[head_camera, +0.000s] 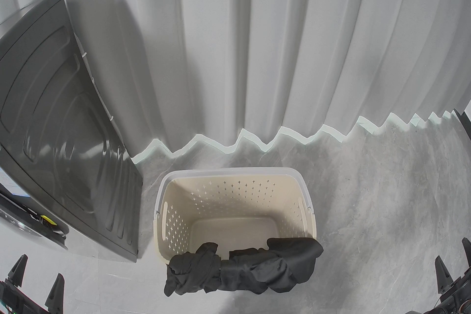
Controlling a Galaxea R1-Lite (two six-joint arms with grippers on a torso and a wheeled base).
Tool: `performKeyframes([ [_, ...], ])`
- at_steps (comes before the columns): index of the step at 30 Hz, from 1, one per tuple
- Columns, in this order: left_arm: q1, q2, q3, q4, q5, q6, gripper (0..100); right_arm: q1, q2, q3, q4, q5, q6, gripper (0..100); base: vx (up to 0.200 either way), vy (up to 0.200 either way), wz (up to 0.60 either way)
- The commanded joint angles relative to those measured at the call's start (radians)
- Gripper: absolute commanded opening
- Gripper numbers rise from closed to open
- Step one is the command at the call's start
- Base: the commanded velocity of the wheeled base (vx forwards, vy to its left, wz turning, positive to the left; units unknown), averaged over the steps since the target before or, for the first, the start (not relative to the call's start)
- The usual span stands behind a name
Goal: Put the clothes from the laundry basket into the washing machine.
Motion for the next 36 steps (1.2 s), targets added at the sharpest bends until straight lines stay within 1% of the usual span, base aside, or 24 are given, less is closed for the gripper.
performKeyframes([
  [1,-0.001,-0.013,0.016,0.0,0.0,0.0,100,0.001,-0.016,0.016,0.0,0.0,0.0,100,-0.2,0.0,0.0],
  [15,0.001,-0.013,0.016,0.0,0.0,0.0,100,0.001,-0.016,0.016,0.0,0.0,-0.002,100,-0.2,0.0,0.0],
  [27,0.001,-0.013,0.016,0.0,0.001,0.0,100,0.001,-0.016,0.016,0.0,0.0,-0.002,100,0.0,0.0,0.0],
  [36,-0.001,-0.013,0.016,0.0,0.0,0.0,100,0.001,-0.016,0.016,0.0,0.0,0.0,100,0.0,0.2,0.0],
])
